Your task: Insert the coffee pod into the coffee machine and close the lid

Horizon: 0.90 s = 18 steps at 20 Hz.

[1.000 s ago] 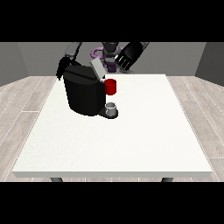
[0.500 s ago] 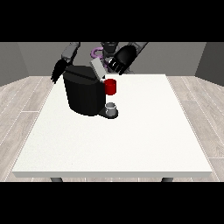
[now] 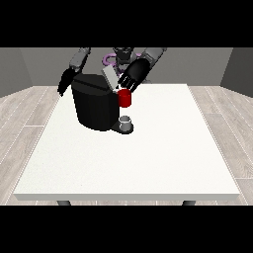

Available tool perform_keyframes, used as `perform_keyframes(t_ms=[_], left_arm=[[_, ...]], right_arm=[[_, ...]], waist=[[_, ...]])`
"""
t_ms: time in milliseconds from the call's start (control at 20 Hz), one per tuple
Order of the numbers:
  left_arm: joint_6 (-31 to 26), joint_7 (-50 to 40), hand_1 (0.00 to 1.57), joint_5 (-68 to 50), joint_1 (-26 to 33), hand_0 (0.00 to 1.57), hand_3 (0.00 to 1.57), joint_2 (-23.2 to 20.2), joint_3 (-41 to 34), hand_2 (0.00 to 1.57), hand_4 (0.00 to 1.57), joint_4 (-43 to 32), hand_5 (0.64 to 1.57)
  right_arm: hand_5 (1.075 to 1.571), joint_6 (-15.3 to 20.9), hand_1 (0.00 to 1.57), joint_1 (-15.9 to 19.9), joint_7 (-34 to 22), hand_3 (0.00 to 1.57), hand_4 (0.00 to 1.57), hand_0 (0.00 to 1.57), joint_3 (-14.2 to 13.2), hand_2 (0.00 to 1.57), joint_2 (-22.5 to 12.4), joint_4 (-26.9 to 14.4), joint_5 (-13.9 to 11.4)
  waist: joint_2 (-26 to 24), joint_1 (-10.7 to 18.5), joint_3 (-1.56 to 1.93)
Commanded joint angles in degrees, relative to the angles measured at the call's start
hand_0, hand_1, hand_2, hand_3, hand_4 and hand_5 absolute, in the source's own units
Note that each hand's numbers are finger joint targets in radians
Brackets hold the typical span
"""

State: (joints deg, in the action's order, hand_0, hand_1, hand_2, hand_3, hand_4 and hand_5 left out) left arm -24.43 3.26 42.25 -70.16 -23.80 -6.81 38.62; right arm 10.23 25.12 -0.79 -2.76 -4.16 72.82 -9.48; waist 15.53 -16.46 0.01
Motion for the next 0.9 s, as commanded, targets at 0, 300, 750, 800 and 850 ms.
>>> perform_keyframes(t_ms=[0,300,750,800,850], left_arm=[[0.58,1.47,1.24,0.61,-0.09,1.24,1.22,-0.21,0.44,1.29,0.43,0.04,1.571],[-1.60,0.29,1.19,-0.39,-3.75,1.19,1.19,-0.59,-0.88,1.23,0.43,-1.52,1.571],[2.79,2.38,1.23,0.89,-0.24,1.23,1.21,-0.02,-0.69,1.27,0.39,-2.46,1.571],[-0.63,3.83,1.22,0.16,-4.11,1.22,1.21,-5.17,-2.16,1.26,0.38,-2.87,1.571],[0.04,2.06,1.20,0.57,-3.37,1.20,1.20,-1.87,-1.03,1.25,0.37,-2.37,1.571]], right_arm=[[1.571,-1.08,0.00,1.01,0.27,0.00,0.13,0.00,-2.01,0.00,-2.36,-0.44,0.93],[1.571,0.91,0.00,3.11,0.71,0.00,0.10,0.00,-0.53,0.00,0.50,-1.48,0.02],[1.571,-0.81,0.00,0.88,-0.65,0.00,0.00,0.00,-1.01,0.00,-1.06,0.60,0.97],[1.571,0.89,0.00,1.03,0.56,0.00,0.00,0.00,-0.14,0.00,0.47,0.51,-0.05],[1.571,0.06,0.00,1.09,-0.05,0.00,0.00,0.00,-0.88,0.00,-0.48,-0.66,0.42]], waist=[[0.94,0.12,0.01],[2.59,0.28,0.00],[1.17,-1.29,-0.01],[3.31,-1.38,0.00],[1.39,-0.93,0.01]])
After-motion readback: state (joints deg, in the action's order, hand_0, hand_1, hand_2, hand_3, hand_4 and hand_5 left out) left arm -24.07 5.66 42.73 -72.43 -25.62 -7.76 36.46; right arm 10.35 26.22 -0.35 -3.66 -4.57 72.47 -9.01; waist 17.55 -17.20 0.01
